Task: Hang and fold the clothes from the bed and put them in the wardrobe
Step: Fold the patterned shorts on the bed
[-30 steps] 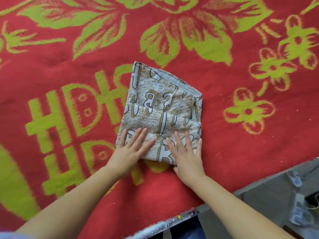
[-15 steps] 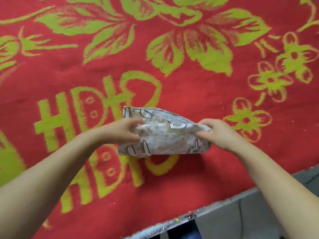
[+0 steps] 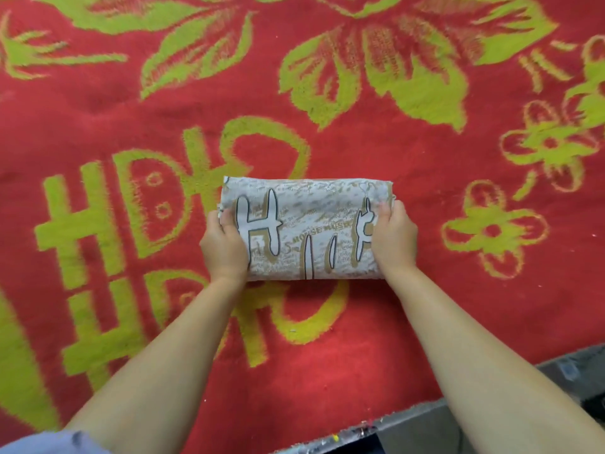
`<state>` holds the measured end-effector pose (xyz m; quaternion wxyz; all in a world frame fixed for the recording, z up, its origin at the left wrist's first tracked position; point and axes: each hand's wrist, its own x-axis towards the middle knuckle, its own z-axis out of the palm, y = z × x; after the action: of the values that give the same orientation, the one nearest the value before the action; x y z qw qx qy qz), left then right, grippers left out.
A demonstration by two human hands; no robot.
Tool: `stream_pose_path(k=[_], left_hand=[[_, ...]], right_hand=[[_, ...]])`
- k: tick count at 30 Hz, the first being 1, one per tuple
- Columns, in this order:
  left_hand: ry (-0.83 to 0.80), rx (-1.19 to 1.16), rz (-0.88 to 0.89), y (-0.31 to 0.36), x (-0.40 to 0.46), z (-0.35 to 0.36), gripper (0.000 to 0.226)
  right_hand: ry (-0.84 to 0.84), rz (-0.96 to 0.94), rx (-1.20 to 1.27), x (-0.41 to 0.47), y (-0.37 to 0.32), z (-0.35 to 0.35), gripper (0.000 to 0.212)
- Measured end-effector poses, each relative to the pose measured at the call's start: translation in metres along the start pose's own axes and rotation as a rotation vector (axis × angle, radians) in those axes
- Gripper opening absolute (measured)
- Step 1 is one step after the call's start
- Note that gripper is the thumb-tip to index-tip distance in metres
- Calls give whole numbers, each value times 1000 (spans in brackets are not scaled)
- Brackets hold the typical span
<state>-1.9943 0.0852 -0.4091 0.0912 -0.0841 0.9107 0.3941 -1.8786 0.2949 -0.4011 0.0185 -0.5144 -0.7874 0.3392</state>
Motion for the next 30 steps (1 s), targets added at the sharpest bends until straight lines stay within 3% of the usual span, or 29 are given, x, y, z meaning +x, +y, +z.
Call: stream_pose_path(k=[4,6,9,11,12,14,21,22,24,27,28,30], left_hand=[[13,186,-89,-1,-5,6,24],[41,243,3,6,-2,-4,27],[12,419,601,28,-7,-5,55],[-167,607,929,41,-15,9,57],[-290,692,965,41,-16,16,57],[-449,806,856,25,-9,22,57],[-414,778,304,-32,23,-30,75],[-375,780,332,-33,19,-38,73],[-301,757,557,-27,4,-45,75],[-454,785,997,-18,-38,-26,92],[-495,806,1047,-17,-51,-17,98],[-487,830,978,-16,-59,-1,103]], right_hand=[[-32,43,-158,-4,2,3,29],[16,-9,-232,-3,0,-7,43],[91,-380,-376,-13,-23,-9,59],[-87,-625,-508,-25,-35,8,57],[-190,-668,-563,-29,-34,17,56],[-277,-645,-606,-28,-16,27,56],[-304,-355,-678,-6,35,-23,57],[-270,-394,-661,-12,32,-29,58],[-230,-598,-587,-31,19,-32,66],[-350,-818,-669,-63,3,-8,97],[-380,-791,-735,-68,2,3,107],[-377,-702,-824,-65,1,21,113]])
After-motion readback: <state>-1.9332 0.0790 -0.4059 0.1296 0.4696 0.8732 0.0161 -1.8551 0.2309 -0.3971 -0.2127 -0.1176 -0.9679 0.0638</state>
